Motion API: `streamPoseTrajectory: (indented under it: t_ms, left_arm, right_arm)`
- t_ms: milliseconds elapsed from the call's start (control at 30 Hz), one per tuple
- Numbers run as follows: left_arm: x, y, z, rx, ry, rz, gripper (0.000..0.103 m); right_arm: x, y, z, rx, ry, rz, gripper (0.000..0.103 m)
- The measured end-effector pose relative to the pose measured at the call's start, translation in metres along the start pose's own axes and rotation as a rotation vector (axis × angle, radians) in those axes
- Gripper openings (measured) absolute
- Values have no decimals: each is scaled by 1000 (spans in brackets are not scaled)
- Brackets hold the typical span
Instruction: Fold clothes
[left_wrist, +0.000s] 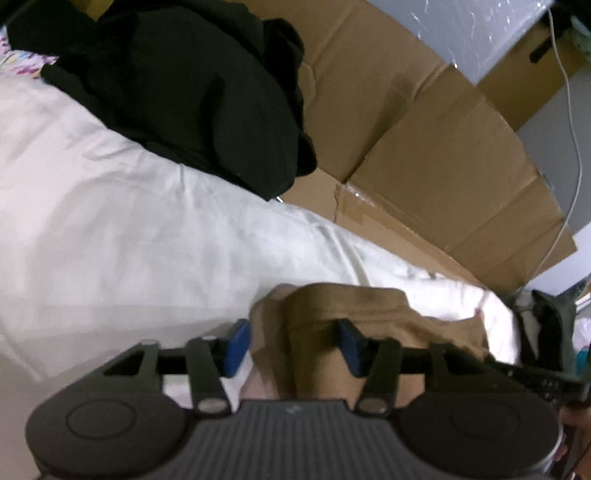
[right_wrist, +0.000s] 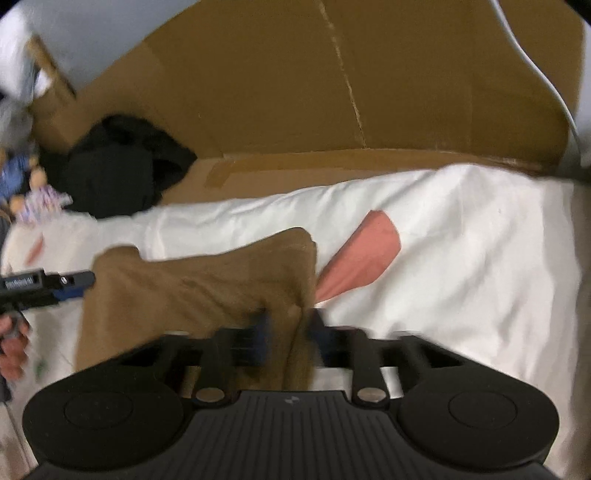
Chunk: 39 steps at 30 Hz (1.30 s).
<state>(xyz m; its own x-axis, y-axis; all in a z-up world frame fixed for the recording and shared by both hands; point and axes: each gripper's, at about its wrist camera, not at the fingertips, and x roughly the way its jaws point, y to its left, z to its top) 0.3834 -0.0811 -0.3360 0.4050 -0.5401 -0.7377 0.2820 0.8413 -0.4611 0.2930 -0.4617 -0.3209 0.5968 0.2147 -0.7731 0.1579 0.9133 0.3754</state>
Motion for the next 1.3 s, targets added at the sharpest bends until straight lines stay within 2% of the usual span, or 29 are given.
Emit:
streamPoseTrajectory:
  t_ms: [133, 167, 233, 300, 467, 600, 733, 867, 933, 1033, 1167, 1300]
  left_arm:
    - [4, -5, 0, 44, -10, 39, 38]
    - [3, -6, 0, 40, -17, 46, 41]
    - [-1, -7, 1, 31, -30, 59, 46]
    - [-8, -7, 4, 11, -44, 72, 52]
    - [-25, -9, 6, -60, -36, 77, 56]
    - [-42, -20, -4, -73, -9, 82, 56]
    - [-61, -36, -22, -83, 3, 82, 57]
    - [-81, -47, -48, -142, 13, 62, 57]
    - [-93, -51, -63, -165, 27, 30, 60]
    - [-112, -62, -85, -114, 63, 79, 60]
    - [-130, -60, -108, -156, 69, 78, 60]
    - [-135, -60, -126, -168, 78, 102, 60]
  right_arm:
    - [4, -8, 5, -35, 13, 9, 13]
    - [6, -12, 6, -29, 19, 12, 13]
    - [4, -18, 8, -10, 20, 19, 18]
    - [-1, -19, 10, 0, 9, 9, 31]
    - [-21, -22, 8, 95, -21, 17, 37]
    - [-40, -11, 0, 93, -28, 26, 37]
    - [-63, 2, -17, 73, -16, 27, 37]
    - [-75, 15, -39, 49, 10, 32, 37]
    - [-78, 22, -54, 20, 39, 17, 38]
    - [-76, 23, -75, -18, 88, -22, 38]
    - [-71, 19, -99, -69, 130, -51, 38]
    - [-74, 9, -111, -46, 130, -82, 37]
